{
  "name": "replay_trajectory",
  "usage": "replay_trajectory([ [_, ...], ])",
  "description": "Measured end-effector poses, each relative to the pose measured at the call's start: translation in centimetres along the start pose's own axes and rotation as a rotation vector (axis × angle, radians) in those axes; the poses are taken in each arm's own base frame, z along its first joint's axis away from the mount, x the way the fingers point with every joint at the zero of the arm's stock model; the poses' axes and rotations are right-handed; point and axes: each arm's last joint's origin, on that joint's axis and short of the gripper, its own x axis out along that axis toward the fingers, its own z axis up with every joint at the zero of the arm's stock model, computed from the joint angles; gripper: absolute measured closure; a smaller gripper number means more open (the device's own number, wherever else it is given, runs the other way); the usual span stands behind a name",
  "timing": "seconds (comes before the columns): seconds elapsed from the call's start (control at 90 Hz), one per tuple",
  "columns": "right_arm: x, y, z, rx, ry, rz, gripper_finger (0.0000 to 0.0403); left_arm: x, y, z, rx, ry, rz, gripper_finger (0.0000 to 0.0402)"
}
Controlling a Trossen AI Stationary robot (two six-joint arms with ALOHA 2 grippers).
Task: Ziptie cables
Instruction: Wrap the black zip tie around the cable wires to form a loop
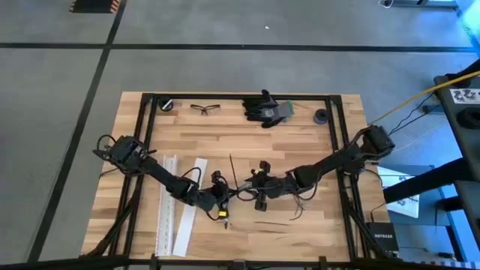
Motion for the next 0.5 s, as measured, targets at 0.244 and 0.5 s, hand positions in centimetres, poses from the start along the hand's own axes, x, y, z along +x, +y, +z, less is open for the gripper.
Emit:
replay_trajectory([
  [0.244,2.9,-0.6,-0.2,0.061,-0.077,0.095,0.0271,0.0,0.0,0.1,0.001,-0.004,0.000,0.0401],
  [0.5,3.4,-1.4,-0.1,0.073,-0.072,0.159,0.0336,0.0,0.1,0.0,0.011,0.005,0.003,0.0401],
])
